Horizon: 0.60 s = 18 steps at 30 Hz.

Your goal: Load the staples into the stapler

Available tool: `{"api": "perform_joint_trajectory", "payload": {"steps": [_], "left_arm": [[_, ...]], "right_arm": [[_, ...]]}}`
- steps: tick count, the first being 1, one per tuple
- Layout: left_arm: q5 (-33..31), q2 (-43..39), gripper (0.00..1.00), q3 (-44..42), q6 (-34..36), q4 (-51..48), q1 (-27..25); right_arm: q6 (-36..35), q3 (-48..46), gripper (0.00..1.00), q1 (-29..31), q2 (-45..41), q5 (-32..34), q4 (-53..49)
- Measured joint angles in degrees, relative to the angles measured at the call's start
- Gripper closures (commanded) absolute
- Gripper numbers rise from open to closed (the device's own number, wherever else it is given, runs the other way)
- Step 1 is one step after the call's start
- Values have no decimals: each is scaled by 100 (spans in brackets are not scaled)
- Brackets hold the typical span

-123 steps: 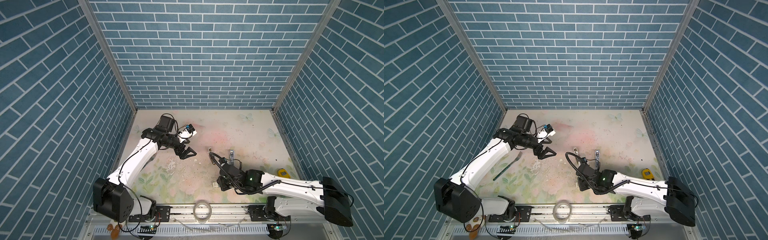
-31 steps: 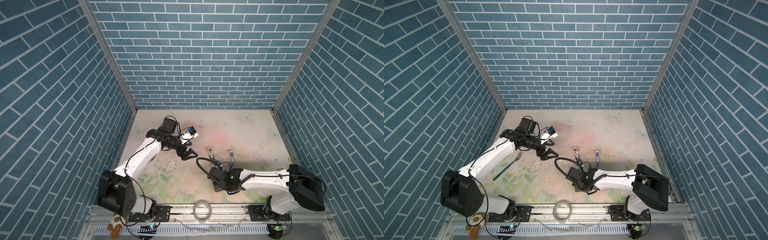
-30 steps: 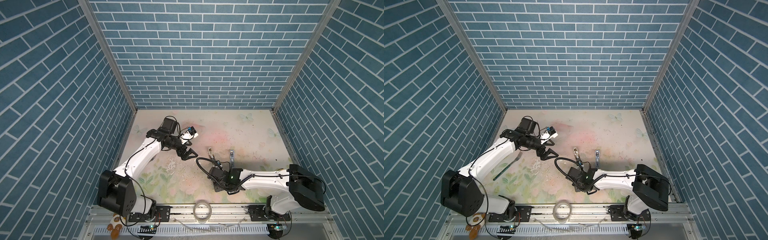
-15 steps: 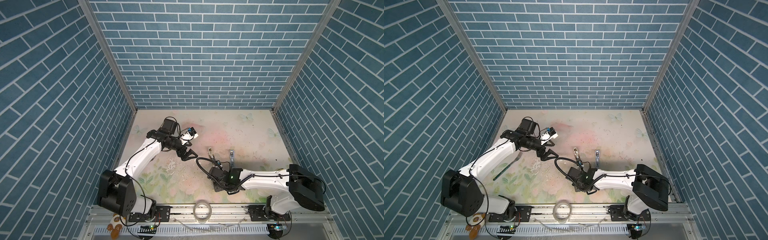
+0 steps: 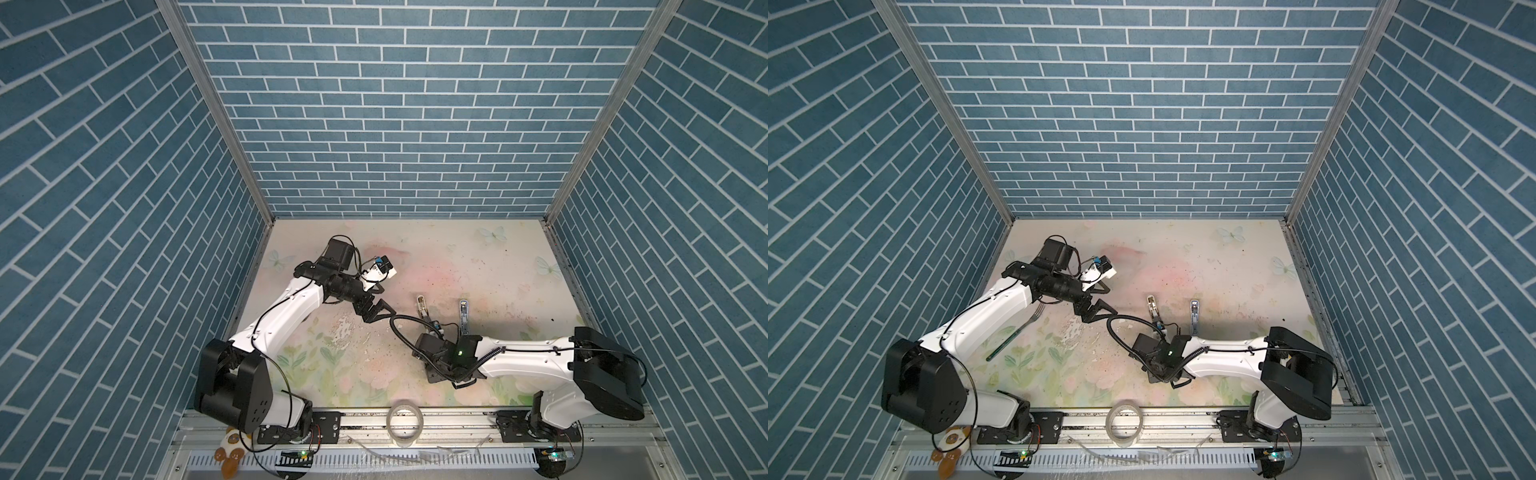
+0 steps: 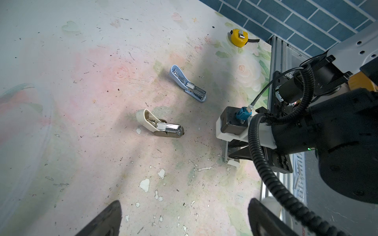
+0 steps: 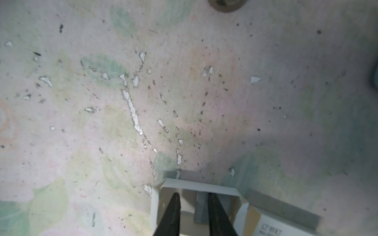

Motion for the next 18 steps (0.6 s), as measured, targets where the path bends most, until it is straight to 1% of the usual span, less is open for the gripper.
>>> {"api": "perform_joint_trajectory", "payload": {"steps": [18], "left_arm": [[22,0,3,-48,-42,72,0]], "right_arm": [[153,131,72,22,120,50,-136]]}}
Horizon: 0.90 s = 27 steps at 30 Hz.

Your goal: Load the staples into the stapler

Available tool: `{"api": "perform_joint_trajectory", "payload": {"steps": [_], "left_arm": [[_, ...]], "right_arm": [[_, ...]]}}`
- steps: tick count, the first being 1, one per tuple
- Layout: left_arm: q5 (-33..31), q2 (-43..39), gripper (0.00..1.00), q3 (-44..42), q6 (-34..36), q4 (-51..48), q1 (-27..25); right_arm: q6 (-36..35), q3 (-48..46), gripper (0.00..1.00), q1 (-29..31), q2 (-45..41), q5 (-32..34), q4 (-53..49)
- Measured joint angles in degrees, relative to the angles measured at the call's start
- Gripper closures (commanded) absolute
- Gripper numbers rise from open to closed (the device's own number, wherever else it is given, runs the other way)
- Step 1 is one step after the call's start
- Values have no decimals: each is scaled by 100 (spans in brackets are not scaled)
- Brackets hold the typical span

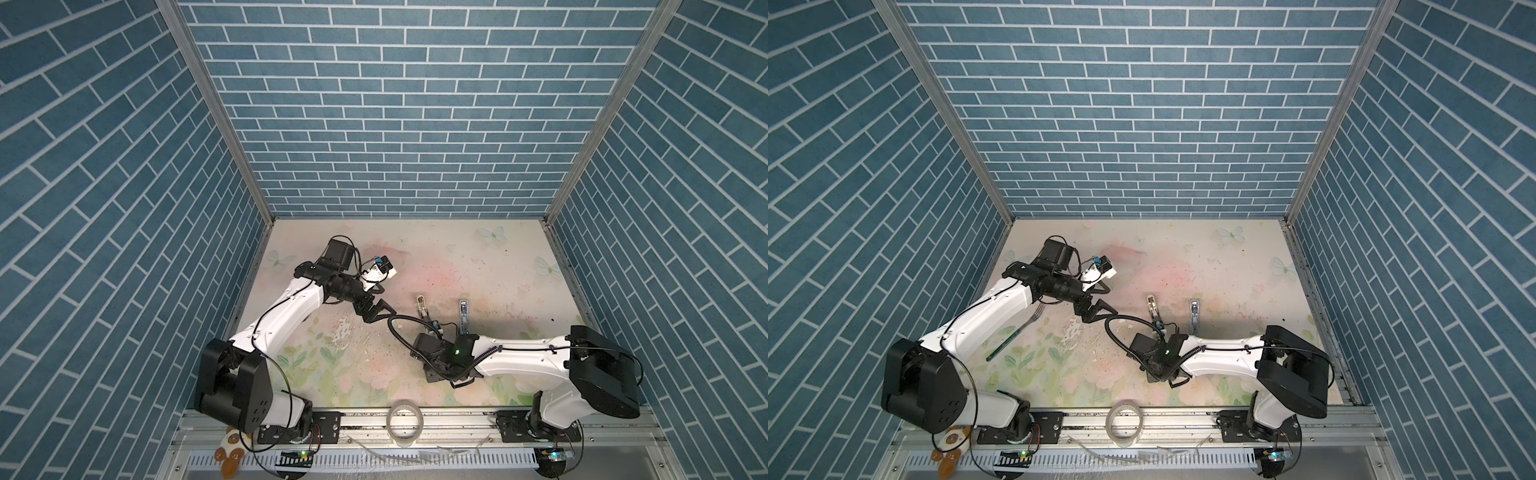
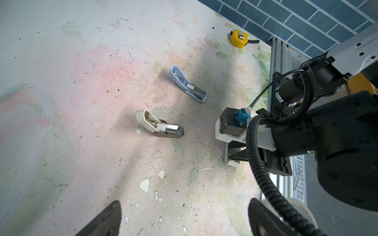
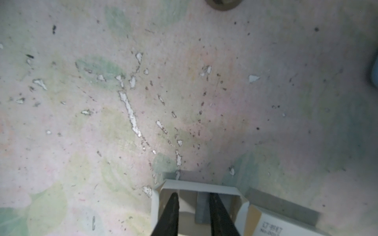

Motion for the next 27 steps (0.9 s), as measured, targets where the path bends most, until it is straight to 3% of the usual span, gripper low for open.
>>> {"api": "perform_joint_trajectory", "payload": {"steps": [27], "left_arm": [[111,42,3,-48,-59,68,0]], "right_arm": [[439,-81,69,114,-52,221,98]]}}
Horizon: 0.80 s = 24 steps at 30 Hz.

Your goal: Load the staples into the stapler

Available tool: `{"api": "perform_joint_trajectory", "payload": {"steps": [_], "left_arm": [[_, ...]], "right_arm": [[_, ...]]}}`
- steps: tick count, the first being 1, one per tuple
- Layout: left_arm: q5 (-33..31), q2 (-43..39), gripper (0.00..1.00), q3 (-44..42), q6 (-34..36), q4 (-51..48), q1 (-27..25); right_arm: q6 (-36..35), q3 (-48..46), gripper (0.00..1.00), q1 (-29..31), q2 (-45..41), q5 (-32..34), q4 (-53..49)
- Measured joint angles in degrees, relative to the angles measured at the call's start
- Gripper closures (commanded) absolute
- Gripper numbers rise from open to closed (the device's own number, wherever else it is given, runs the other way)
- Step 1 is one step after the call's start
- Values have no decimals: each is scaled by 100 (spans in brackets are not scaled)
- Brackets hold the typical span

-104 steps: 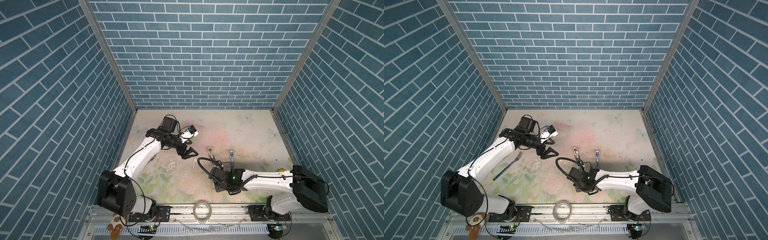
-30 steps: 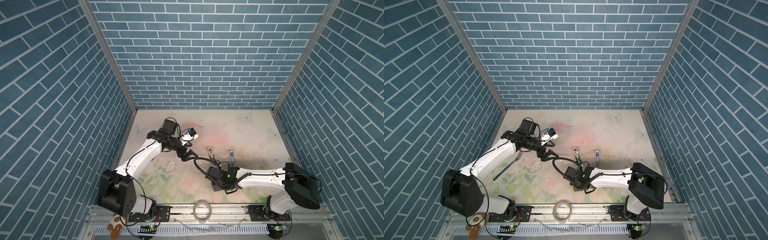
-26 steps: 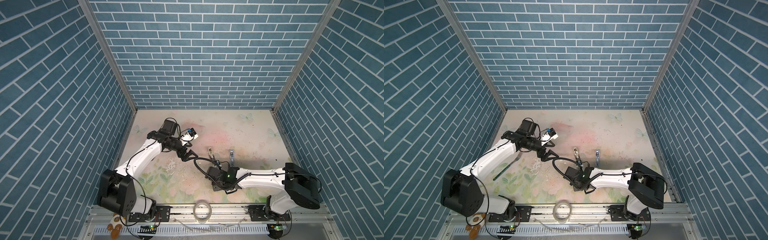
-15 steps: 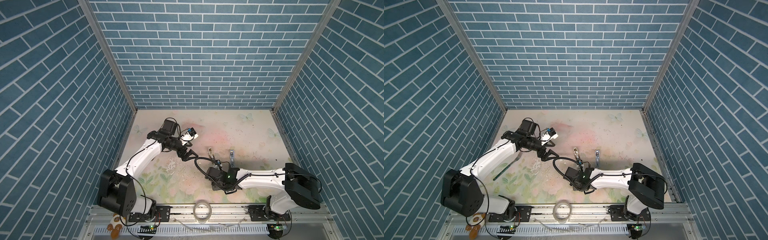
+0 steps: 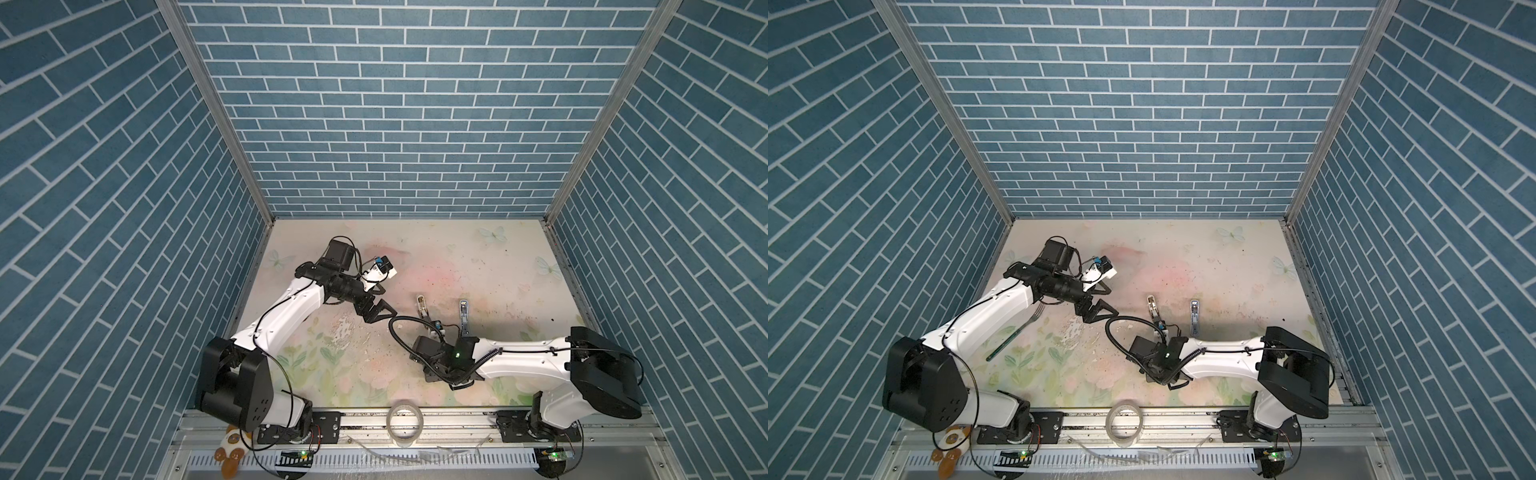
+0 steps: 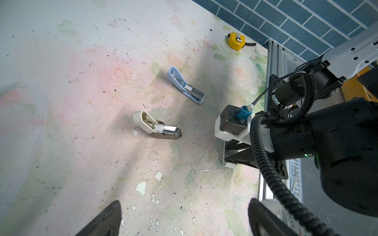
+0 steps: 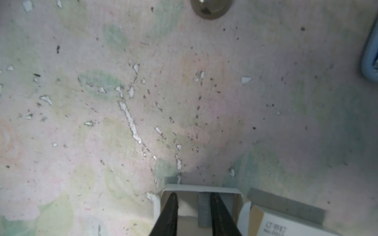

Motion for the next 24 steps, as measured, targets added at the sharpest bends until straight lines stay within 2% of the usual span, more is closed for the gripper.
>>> {"api": "perform_joint_trajectory", "payload": {"steps": [24], "left_arm": [[15,120,3,-7,-37,35,-4]], "right_arm": [[-219,11,63,11,-26,42,-446]]}}
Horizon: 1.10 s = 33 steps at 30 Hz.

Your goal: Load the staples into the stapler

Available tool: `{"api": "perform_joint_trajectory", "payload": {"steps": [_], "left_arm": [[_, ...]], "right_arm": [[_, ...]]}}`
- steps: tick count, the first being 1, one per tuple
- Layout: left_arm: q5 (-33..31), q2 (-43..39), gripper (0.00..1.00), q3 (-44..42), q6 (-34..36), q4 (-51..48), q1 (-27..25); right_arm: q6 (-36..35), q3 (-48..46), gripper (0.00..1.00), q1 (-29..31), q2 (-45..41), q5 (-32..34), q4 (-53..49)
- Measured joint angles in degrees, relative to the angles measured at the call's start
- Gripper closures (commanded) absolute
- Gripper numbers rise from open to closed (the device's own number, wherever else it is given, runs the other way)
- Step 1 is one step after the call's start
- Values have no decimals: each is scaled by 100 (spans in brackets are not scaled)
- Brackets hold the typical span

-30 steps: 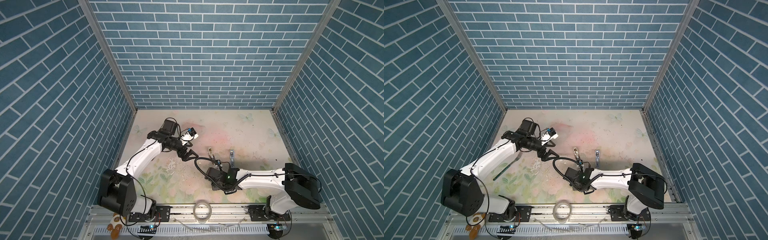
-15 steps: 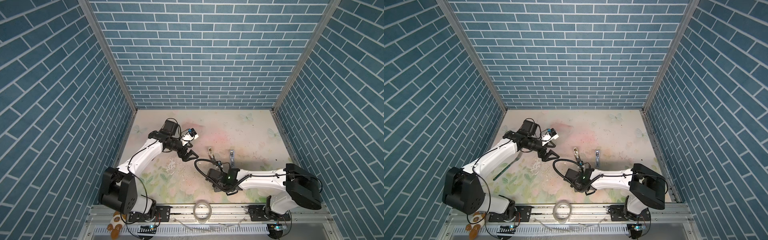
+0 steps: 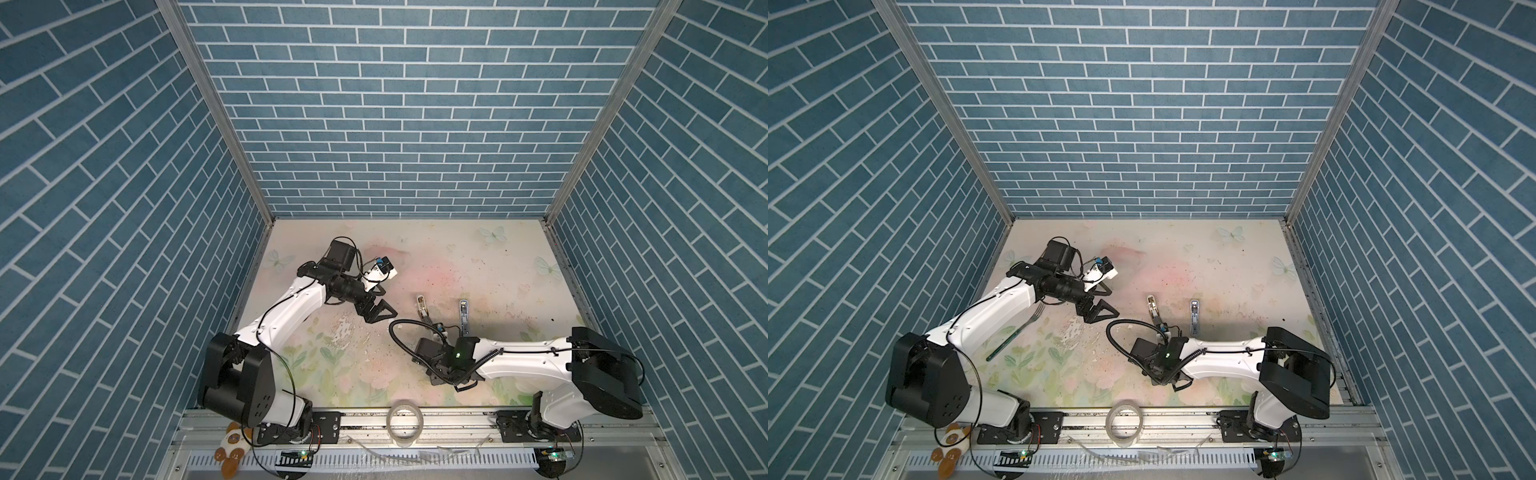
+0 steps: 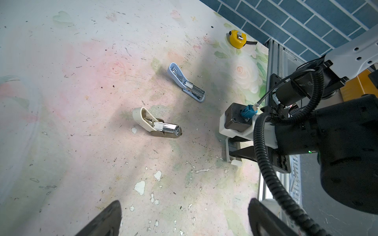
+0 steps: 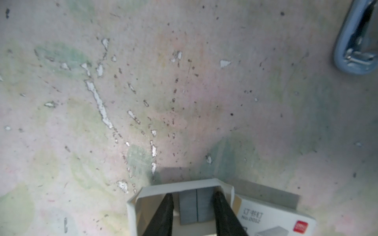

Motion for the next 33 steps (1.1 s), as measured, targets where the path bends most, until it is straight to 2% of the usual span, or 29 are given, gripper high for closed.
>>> {"api": "perform_joint_trajectory", "payload": {"steps": [11,18,22,33], "left_arm": [[2,0,3,-92,0,68,-7],[4,0,3,-133,2,87,-7],[9,0,3,-133,2,96,-7],[28,0,2,-79,24,15,-7]], "right_arm": [[-2,26,63,4,-57,0,-9],[-146,638,64,79,203,-4,-160],[-146,634,64,83,291,-20,-205],[-157,428,67,127,-173,-2,-144]]}}
